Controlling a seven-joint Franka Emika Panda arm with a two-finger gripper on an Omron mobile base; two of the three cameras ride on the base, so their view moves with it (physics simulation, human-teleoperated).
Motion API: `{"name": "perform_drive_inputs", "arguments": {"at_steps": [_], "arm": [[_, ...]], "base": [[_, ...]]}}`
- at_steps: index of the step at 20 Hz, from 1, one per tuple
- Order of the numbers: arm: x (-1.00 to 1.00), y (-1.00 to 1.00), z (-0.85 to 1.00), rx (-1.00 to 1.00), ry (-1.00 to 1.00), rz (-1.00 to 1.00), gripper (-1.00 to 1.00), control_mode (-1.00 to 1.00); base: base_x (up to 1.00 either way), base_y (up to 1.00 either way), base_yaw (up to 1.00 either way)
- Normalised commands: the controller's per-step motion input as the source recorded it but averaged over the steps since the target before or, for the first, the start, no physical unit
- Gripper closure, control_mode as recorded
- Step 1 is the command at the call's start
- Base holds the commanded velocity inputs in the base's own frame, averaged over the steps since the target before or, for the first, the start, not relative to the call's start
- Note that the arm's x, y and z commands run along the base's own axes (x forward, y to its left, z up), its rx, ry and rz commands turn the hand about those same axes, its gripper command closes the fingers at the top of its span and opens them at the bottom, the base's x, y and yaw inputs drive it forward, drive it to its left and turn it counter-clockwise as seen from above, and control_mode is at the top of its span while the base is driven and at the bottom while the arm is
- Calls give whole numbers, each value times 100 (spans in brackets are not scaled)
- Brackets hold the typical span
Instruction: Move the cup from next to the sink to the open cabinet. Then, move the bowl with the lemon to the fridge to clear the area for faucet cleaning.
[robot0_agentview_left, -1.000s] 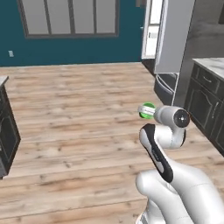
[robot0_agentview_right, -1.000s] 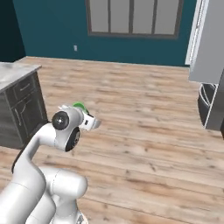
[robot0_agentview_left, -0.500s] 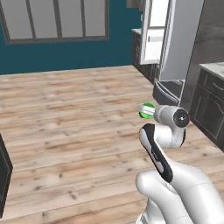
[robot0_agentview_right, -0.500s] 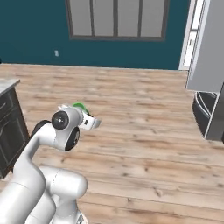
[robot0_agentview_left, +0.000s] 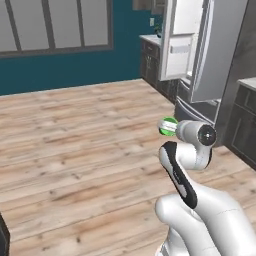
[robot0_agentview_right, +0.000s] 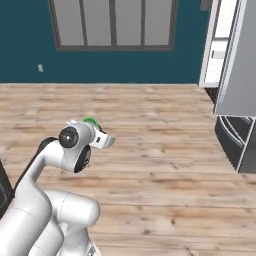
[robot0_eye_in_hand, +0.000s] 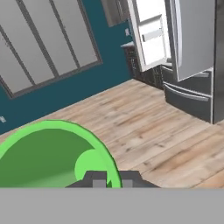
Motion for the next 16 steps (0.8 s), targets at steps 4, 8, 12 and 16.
{"name": "perform_drive_inputs", "arguments": {"at_steps": [4, 8, 12, 16], "arm": [[0, 0, 0, 0, 0, 0, 100, 100], [0, 0, 0, 0, 0, 0, 100, 100], [0, 0, 0, 0, 0, 0, 100, 100], [0, 0, 0, 0, 0, 0, 100, 100]], "base": [[100, 75, -25], [100, 44, -16], [100, 0, -5], [100, 2, -6]]}}
